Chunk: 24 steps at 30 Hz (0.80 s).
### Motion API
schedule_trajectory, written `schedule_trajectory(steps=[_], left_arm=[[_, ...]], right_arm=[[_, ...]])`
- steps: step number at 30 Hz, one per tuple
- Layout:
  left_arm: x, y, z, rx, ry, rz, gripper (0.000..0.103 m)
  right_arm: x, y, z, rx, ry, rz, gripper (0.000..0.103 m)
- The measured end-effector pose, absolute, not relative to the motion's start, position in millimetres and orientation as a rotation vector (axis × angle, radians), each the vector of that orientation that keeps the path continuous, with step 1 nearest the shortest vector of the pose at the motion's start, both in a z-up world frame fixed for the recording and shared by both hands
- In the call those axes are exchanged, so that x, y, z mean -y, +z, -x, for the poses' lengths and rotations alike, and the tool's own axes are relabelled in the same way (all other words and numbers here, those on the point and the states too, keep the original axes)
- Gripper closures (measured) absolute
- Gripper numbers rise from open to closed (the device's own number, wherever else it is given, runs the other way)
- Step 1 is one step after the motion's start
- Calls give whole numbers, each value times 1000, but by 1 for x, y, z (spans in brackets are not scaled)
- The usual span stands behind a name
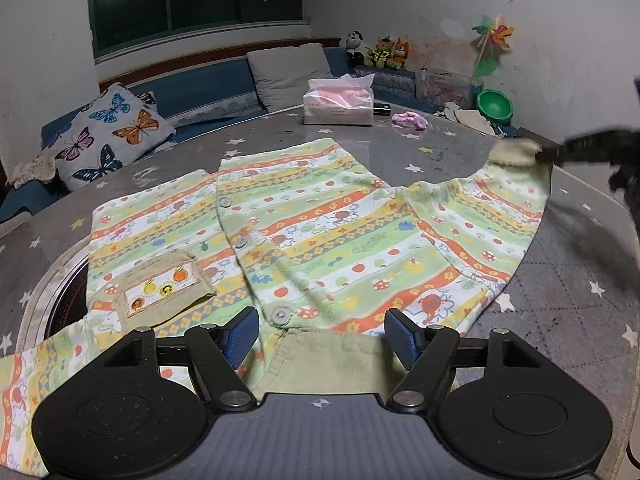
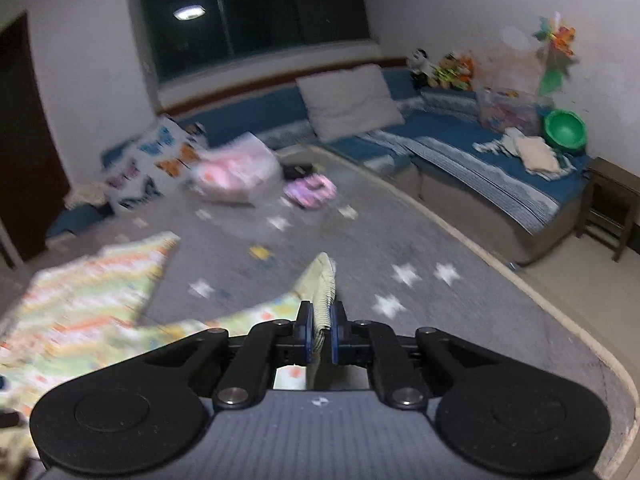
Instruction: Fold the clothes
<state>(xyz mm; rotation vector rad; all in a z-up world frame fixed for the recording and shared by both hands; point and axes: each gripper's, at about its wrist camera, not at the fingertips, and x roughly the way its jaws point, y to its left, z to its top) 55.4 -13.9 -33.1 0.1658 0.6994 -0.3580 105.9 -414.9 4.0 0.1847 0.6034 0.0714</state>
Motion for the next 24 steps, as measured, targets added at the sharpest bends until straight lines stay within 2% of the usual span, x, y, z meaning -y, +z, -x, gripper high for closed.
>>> schedule_trajectory(steps=[11, 24], left_arm=[[2, -33, -42, -668, -347, -145, 28], [-48, -31, -20, -632, -248, -70, 23]], right_arm=[[331, 87, -95, -472, 397, -175, 96], [177, 70, -109, -552, 678, -94, 96]])
